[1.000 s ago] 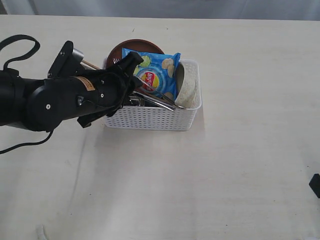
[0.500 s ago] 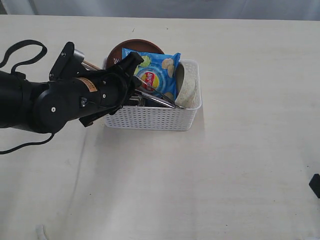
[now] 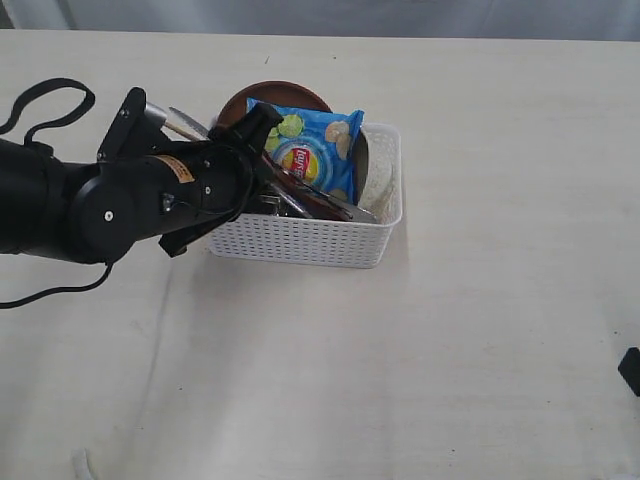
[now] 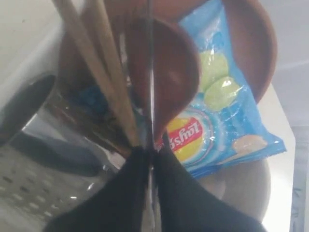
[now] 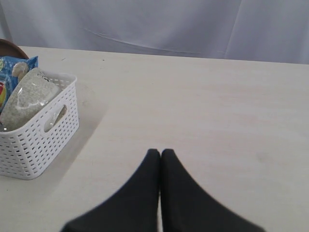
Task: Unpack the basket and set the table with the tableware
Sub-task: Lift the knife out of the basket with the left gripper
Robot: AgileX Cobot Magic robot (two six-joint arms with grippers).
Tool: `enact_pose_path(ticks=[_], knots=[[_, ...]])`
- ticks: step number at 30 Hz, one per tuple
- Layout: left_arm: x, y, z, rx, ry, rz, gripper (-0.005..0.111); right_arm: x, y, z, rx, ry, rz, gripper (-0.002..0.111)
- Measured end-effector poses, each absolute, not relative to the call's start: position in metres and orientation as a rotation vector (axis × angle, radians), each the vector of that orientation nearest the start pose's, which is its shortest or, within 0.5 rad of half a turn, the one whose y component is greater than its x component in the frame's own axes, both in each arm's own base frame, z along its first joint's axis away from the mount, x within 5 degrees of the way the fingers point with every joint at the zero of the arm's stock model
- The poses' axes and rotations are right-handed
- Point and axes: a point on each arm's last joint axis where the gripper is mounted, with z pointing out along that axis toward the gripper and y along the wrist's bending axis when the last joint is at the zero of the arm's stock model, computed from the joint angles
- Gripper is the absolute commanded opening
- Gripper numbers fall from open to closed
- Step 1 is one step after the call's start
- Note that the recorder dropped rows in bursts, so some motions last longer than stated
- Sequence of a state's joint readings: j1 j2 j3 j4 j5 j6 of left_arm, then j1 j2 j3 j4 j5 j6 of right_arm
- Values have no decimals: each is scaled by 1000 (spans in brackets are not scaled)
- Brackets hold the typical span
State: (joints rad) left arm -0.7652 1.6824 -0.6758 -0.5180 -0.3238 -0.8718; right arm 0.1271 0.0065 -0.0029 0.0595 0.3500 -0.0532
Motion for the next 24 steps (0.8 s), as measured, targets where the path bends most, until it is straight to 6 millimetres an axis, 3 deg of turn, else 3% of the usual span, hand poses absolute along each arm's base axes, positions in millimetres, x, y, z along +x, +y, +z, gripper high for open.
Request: enact_pose_path(ticks=[15,21,24], knots=[[228,-201,195,-731,2185,-1047,0,53,9,182,-129,1833,110,0],[222,-192,229,-605,2106,-1085,0,53,9,182,-129,1833,110,0],[222,-176,246,-558,2082,-1060,0,53,9,182,-129,1833,110,0]])
